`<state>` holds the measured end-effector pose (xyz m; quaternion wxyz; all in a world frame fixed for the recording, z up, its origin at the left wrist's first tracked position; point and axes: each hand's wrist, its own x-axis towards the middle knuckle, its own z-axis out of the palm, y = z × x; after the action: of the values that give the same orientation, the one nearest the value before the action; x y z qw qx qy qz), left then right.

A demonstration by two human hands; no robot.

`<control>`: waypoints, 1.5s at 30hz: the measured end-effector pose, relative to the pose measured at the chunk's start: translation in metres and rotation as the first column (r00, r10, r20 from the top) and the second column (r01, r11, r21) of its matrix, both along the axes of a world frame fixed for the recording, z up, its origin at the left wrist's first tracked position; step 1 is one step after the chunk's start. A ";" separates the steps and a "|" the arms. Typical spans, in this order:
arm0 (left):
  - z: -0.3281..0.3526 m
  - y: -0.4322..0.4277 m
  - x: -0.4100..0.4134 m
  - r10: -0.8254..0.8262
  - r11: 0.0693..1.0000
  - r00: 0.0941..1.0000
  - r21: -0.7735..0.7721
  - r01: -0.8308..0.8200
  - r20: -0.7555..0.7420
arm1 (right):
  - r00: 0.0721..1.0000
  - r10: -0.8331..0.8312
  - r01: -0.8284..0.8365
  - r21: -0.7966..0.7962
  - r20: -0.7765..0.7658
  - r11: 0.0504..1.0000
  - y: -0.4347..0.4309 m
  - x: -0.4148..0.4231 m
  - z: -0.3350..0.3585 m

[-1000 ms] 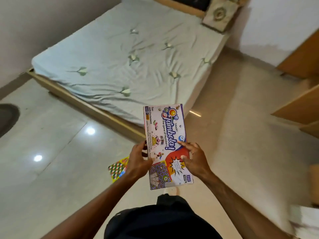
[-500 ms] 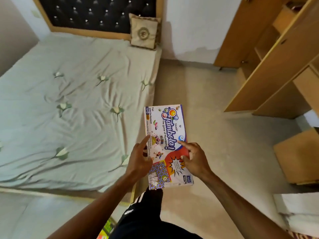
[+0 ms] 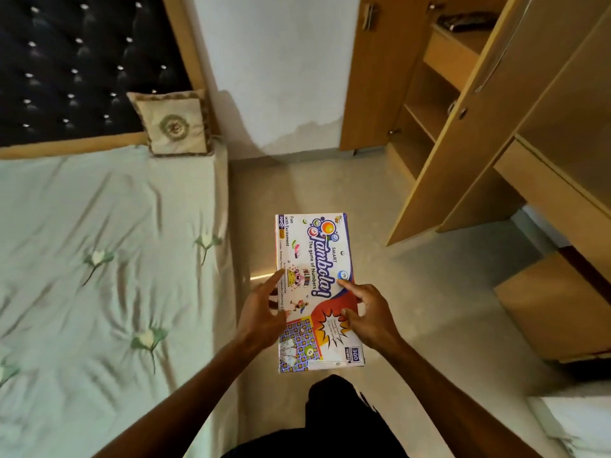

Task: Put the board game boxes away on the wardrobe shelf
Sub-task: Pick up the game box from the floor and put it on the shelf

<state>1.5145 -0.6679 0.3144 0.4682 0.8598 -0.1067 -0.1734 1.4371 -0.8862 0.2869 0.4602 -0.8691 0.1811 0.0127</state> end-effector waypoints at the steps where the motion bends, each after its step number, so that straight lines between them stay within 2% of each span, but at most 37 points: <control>1: -0.002 -0.018 0.029 -0.018 1.000 1.000 -0.003 0.018 0.002 | 1.000 -0.016 0.016 0.000 0.005 1.000 -0.017 0.026 -0.003; 6: -0.012 -0.089 0.143 -0.035 0.999 0.999 0.015 0.035 0.040 | 0.998 -0.053 0.053 -0.002 0.027 0.999 -0.085 0.135 -0.014; 8: -0.016 -0.125 0.193 -0.031 0.999 0.999 0.020 0.030 0.017 | 0.998 -0.063 0.063 0.028 -0.003 0.998 -0.120 0.185 -0.015; 15: -0.005 -0.224 0.338 0.003 1.000 1.000 0.016 -0.003 -0.009 | 0.999 -0.029 0.029 -0.012 -0.031 1.000 -0.226 0.341 -0.002; 22: -0.008 -0.315 0.499 0.002 0.999 1.000 0.040 -0.002 -0.008 | 0.999 -0.050 0.050 -0.035 -0.003 0.998 -0.312 0.502 -0.004; 28: -0.011 -0.410 0.674 -0.121 0.992 0.992 0.044 0.121 0.017 | 0.979 -0.203 0.203 -0.023 0.025 0.979 -0.389 0.649 -0.008; 34: 0.012 -0.519 0.814 -0.291 0.956 0.956 0.049 0.290 0.021 | 0.929 -0.368 0.368 0.005 0.029 0.930 -0.479 0.757 0.008; 39: 0.027 -0.623 0.893 -0.417 0.908 0.909 0.034 0.417 0.016 | 0.870 -0.490 0.489 0.033 0.042 0.871 -0.562 0.814 0.016; 45: 0.041 -0.759 0.949 -0.493 0.866 0.870 -0.088 0.491 -0.001 | 0.821 -0.567 0.567 0.023 0.070 0.824 -0.681 0.872 0.017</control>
<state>2.4636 -1.4273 0.3552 0.4459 0.7814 -0.3242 -0.2923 2.3092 -1.5674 0.3037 0.4503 -0.7756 0.4138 -0.1566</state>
